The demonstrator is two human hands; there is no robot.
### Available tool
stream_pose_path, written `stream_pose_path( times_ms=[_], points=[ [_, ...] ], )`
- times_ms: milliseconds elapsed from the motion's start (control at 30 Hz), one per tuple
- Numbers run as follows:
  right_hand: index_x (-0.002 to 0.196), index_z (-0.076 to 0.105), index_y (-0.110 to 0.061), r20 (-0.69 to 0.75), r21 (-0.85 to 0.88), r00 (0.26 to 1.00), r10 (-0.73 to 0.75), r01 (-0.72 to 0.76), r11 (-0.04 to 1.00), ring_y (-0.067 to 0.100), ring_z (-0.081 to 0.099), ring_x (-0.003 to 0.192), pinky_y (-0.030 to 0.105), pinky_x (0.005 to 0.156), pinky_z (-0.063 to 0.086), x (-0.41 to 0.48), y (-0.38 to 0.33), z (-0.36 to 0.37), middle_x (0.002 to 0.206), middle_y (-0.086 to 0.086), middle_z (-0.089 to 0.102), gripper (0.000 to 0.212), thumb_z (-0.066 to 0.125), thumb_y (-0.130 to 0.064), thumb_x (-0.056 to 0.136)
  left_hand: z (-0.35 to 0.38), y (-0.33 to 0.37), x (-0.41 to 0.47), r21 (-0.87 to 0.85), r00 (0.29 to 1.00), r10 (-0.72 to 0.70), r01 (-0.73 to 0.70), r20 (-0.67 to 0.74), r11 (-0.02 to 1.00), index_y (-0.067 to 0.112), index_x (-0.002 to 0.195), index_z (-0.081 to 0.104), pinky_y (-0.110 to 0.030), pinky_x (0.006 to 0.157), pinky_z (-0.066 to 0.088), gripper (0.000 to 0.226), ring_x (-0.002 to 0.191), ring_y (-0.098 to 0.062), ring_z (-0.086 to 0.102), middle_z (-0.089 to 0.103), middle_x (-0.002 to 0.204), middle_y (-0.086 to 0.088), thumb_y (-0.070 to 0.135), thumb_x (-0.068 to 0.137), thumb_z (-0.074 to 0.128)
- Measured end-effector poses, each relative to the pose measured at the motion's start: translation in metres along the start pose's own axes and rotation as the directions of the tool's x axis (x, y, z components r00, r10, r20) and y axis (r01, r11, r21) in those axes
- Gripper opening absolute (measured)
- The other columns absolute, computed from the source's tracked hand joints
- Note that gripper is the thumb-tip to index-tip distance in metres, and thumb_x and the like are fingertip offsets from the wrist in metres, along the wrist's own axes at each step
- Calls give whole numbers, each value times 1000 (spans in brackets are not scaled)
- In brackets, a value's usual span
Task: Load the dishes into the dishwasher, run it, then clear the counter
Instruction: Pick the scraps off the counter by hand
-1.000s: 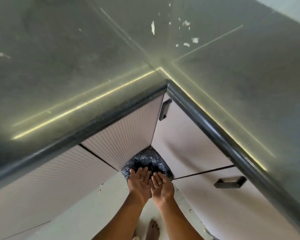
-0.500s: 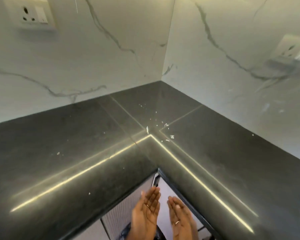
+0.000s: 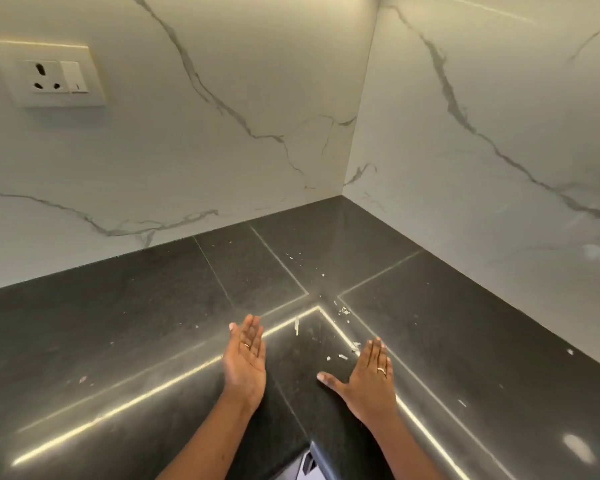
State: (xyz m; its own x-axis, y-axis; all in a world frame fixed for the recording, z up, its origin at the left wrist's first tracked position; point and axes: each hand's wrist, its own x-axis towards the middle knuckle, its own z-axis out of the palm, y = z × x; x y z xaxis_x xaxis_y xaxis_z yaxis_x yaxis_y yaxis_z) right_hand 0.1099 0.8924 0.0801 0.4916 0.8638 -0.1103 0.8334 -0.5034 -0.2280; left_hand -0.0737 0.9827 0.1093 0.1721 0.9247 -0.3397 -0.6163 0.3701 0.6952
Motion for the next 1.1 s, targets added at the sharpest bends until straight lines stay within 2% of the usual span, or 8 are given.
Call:
stream_pose_path(
  times_ms=[133, 233, 333, 400, 633, 833, 1000, 1100],
  points=[
    [146, -8, 1, 26, -14, 996, -80, 80, 997, 28, -7, 144, 38, 115, -5, 62, -14, -2, 156, 18, -8, 128, 8, -92, 60, 5, -12, 45, 319, 984, 177, -166, -4, 933, 10, 142, 34, -24, 111, 20, 50, 135, -10, 31, 35, 149, -2, 36, 101, 23],
    [148, -2, -4, 98, -40, 934, -345, 350, 936, 22, -5, 145, 34, 115, -5, 101, -23, -6, 157, 11, -5, 125, 9, -92, 60, -2, -18, 61, 358, 972, 233, -210, -21, 910, 10, 141, 36, -30, 113, 25, 50, 132, -13, 38, 40, 146, -6, 36, 99, 29],
    [149, 10, -25, 211, 285, 801, -561, 498, 819, 18, 5, 145, 30, 114, 4, 142, -27, -16, 157, -1, 9, 102, 23, -86, 69, -6, -18, 61, 399, 959, 284, -261, 1, 879, 23, 135, 42, -32, 111, 31, 54, 127, -12, 46, 49, 137, -1, 49, 88, 37],
    [147, 15, -34, 172, 472, 827, -536, 408, 782, 21, 5, 145, 35, 114, 5, 179, -28, -21, 157, -3, 12, 75, 24, -70, 82, -5, -18, 60, 428, 949, 315, -289, 11, 856, 31, 130, 44, -29, 108, 33, 50, 125, -9, 48, 52, 133, 3, 52, 85, 38],
    [148, 10, -11, 161, 155, 841, -516, 495, 855, 25, 6, 145, 42, 118, 11, 310, -78, -19, 156, 12, 12, 67, 28, -50, 97, -3, -21, 58, 477, 935, 354, -321, 21, 819, 36, 123, 50, -28, 106, 35, 55, 124, -6, 49, 55, 130, 12, 70, 80, 46],
    [150, 8, -18, 263, 105, 660, -704, 706, 701, 23, 13, 144, 32, 115, 7, 322, -110, -14, 156, 10, 15, 60, 30, -42, 99, -6, -22, 58, 494, 938, 345, -309, 20, 813, 36, 121, 52, -28, 105, 36, 65, 124, -5, 50, 57, 128, 13, 79, 71, 48],
    [149, 15, -18, 360, 200, 419, -833, 838, 508, 10, 14, 142, 17, 114, 1, 269, -82, -30, 156, 1, 18, 51, 30, -29, 102, -7, -25, 58, 491, 941, 339, -306, 24, 816, 41, 116, 57, -31, 106, 36, 55, 122, -6, 51, 61, 123, 15, 76, 75, 46],
    [149, 16, -24, 433, 205, 367, -823, 849, 487, 14, 15, 141, 20, 111, 4, 231, -60, -39, 156, -3, 17, 49, 29, -31, 102, -8, -23, 59, 492, 939, 345, -308, 16, 814, 42, 112, 59, -32, 106, 36, 50, 122, -7, 52, 62, 121, 15, 75, 77, 45]
  ],
)
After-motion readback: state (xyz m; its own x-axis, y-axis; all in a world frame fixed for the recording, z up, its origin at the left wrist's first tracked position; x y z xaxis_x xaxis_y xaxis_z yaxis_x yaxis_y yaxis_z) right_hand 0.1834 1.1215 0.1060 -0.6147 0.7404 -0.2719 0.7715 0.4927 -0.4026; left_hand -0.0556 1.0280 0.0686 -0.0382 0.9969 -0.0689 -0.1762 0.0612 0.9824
